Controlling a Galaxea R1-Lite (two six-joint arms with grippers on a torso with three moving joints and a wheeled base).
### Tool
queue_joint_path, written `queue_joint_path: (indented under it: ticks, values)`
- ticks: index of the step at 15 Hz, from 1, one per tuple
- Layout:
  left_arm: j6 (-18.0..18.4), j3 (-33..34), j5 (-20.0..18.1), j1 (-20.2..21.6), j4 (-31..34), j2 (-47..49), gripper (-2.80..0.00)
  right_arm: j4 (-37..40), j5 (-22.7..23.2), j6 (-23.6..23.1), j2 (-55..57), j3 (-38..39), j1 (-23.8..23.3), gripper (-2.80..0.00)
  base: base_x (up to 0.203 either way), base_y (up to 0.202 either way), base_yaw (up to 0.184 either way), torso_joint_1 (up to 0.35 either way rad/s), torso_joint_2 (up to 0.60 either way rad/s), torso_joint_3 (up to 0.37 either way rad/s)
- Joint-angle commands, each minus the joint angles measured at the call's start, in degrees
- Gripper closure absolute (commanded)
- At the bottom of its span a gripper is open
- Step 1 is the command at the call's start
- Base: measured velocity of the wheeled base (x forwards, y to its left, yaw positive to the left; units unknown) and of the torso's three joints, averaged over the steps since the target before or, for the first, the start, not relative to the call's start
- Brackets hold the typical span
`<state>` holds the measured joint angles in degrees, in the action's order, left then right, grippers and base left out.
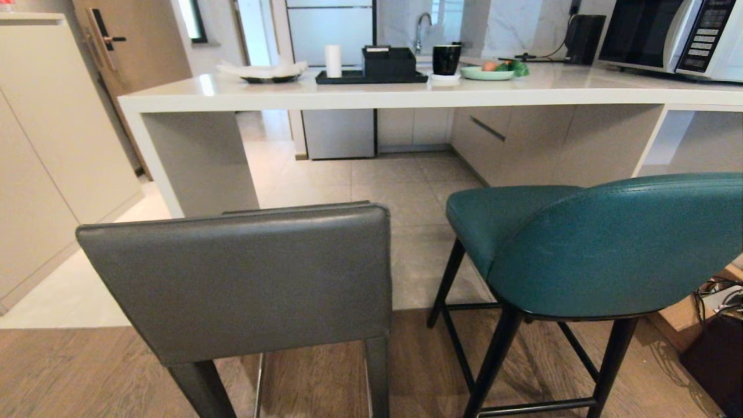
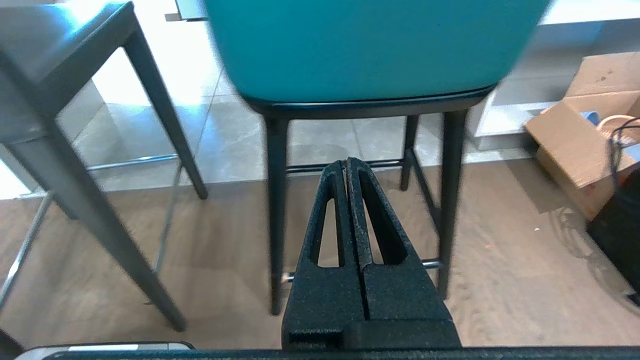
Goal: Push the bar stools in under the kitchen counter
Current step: Push the blue chair back under the dining table
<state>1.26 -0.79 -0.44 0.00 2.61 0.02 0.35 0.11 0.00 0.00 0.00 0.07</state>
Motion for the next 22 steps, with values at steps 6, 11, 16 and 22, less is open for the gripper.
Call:
queue_joint_path:
  ticks: [6, 11, 16, 22]
  values:
    - [-0.4, 0.0, 0.1, 0.0, 0.0, 0.1, 0.0, 0.0, 0.0, 0.0, 0.0, 0.1, 0.0, 0.0, 0.0, -0.196, 0.003, 0.002, 0.0, 0.001]
    - [-0.4, 0.0, 0.1, 0.0, 0.0, 0.1, 0.0, 0.1, 0.0, 0.0, 0.0, 0.1, 0.0, 0.0, 0.0, -0.194, 0.002, 0.001, 0.0, 0.001]
    - [-0.5, 0.0, 0.1, 0.0, 0.0, 0.1, 0.0, 0.0, 0.1, 0.0, 0.0, 0.1, 0.0, 0.0, 0.0, -0.193, 0.001, 0.002, 0.0, 0.002]
    - [-0.6, 0.0, 0.1, 0.0, 0.0, 0.1, 0.0, 0.0, 0.1, 0.0, 0.0, 0.1, 0.0, 0.0, 0.0, -0.194, 0.002, 0.002, 0.0, 0.004]
